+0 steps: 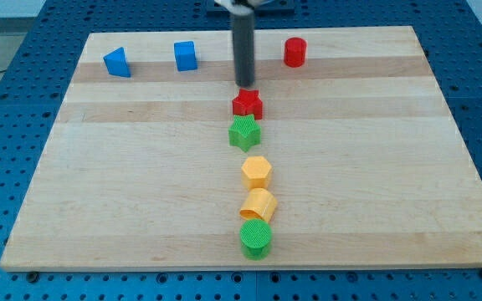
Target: Place the red star in between the red circle and blue cube
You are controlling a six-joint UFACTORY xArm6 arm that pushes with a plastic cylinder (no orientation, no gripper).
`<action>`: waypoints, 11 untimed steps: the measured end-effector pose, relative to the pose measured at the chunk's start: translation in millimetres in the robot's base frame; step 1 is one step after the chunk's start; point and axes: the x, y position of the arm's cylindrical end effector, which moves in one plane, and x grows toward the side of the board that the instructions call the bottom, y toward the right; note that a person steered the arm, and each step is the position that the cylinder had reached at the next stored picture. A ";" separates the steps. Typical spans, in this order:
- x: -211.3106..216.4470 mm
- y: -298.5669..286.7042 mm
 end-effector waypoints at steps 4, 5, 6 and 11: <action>73.2 27.0; 54.3 -21.7; 14.1 -35.2; -67.1 -36.1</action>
